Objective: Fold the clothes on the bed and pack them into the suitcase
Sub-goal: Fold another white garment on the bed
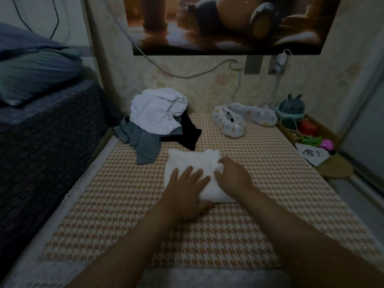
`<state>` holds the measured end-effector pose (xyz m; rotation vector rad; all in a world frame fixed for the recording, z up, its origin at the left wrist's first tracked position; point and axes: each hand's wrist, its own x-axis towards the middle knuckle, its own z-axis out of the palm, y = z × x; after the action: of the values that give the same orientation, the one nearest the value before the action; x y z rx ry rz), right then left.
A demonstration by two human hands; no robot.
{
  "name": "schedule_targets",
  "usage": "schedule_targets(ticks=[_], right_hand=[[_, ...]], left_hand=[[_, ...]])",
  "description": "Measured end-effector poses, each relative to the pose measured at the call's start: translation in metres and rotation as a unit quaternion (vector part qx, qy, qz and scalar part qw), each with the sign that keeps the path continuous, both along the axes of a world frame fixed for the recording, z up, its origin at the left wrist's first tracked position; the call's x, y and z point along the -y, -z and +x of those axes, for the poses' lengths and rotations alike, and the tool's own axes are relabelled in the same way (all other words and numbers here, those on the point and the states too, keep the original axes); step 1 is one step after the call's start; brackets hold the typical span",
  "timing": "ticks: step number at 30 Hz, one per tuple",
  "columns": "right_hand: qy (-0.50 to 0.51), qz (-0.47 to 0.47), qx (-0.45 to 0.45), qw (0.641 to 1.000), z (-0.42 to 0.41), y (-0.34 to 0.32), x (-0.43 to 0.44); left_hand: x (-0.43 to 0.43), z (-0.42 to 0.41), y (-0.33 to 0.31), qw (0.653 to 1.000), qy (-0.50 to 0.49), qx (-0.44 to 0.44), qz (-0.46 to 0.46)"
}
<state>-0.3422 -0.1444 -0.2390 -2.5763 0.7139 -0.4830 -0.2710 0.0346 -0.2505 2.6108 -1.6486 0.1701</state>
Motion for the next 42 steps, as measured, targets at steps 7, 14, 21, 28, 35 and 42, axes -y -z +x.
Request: schedule_targets(ticks=[7,14,21,28,35,42], right_hand=[[-0.219,-0.053,0.027,0.974,-0.006,0.011,0.002],[-0.221,-0.027,-0.187,0.957,-0.038,-0.005,0.008],[-0.231,-0.126,-0.213,0.941,-0.029,-0.03,0.008],[-0.208,0.029,-0.155,0.965,-0.042,-0.04,0.014],[-0.109,0.289,-0.029,0.951,-0.032,-0.035,0.024],[0.046,0.062,-0.023,0.997,0.007,-0.014,0.011]], left_hand=[[-0.016,0.038,0.004,0.991,0.091,-0.058,-0.077],[-0.033,0.051,0.001,0.994,0.072,-0.071,-0.035],[-0.035,0.054,-0.01,0.989,0.007,-0.146,0.014],[-0.052,0.042,-0.03,0.972,-0.018,-0.226,-0.064],[-0.048,0.047,-0.047,0.867,-0.106,-0.41,-0.264],[-0.012,0.062,-0.023,0.929,-0.214,-0.115,-0.279]])
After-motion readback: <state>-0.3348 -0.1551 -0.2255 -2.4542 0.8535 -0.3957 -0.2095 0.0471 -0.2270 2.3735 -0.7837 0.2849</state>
